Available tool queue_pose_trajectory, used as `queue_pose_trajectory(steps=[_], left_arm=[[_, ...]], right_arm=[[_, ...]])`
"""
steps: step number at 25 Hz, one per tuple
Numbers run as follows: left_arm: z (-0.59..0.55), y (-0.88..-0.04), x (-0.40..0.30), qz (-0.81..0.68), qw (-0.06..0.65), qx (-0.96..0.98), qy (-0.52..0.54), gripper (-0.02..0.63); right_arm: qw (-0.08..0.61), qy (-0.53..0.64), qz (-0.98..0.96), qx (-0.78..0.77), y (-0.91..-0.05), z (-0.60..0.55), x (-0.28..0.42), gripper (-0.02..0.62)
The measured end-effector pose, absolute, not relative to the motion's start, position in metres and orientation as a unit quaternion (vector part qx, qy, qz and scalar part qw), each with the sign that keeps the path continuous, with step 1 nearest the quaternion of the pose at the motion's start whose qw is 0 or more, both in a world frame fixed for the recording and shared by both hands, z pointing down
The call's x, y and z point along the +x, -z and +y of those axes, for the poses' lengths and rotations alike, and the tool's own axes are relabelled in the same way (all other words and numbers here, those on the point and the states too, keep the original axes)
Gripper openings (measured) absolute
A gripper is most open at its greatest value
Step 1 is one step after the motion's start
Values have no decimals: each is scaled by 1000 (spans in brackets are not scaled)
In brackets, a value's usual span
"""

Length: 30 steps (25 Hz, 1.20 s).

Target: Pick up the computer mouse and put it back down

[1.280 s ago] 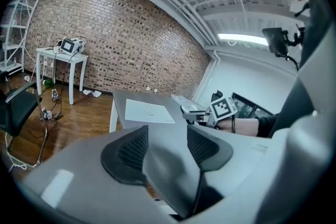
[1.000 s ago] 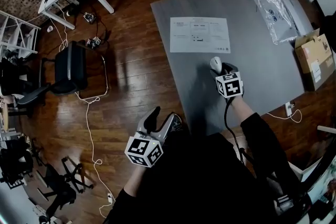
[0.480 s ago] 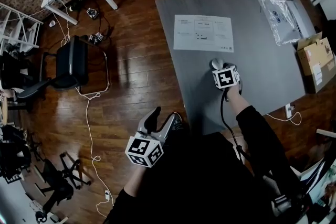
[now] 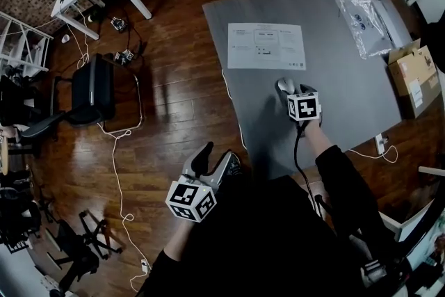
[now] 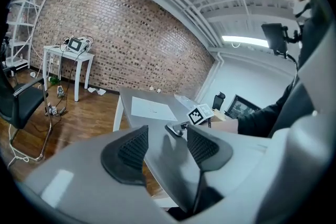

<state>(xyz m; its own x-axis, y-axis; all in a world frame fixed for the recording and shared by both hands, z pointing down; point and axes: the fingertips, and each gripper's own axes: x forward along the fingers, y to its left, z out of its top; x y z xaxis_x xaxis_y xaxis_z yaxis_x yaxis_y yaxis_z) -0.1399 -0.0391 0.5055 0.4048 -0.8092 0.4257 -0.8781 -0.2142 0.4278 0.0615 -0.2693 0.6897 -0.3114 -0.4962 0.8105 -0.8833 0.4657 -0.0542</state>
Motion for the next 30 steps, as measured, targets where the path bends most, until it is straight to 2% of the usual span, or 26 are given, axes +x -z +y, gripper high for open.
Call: queue_pose_trajectory(steps=[1,3,7,10,15,19,22,30], left_arm=[[-39,-505,-139,-538,313,781,-54,218],[-39,-505,-137,-525,311,791,-53,218],[-36,-507,-133,-488,312,813,-47,218],[-28,-516,-124,-454,320,830,-47,218],[-19,-523,-112,-413,330,847,-51,218],[1,-500,-104,-428,316,846,-39,216],[16,-481,-94,-453,274,847,-45,216],[113,-453,-9,-481,246,840,-55,216]], right_arm=[[360,-267,-768,458,-681,-267,65,298],[304,-300,-772,470,-659,-258,71,221],[136,-380,-803,438,-597,-218,65,6],[66,-381,-821,421,-549,-173,68,0],[22,-356,-823,443,-486,-104,90,2],[10,-311,-835,454,-442,-52,108,14],[3,-263,-849,458,-424,-25,118,14],[-19,-216,-875,434,-409,70,178,14]])
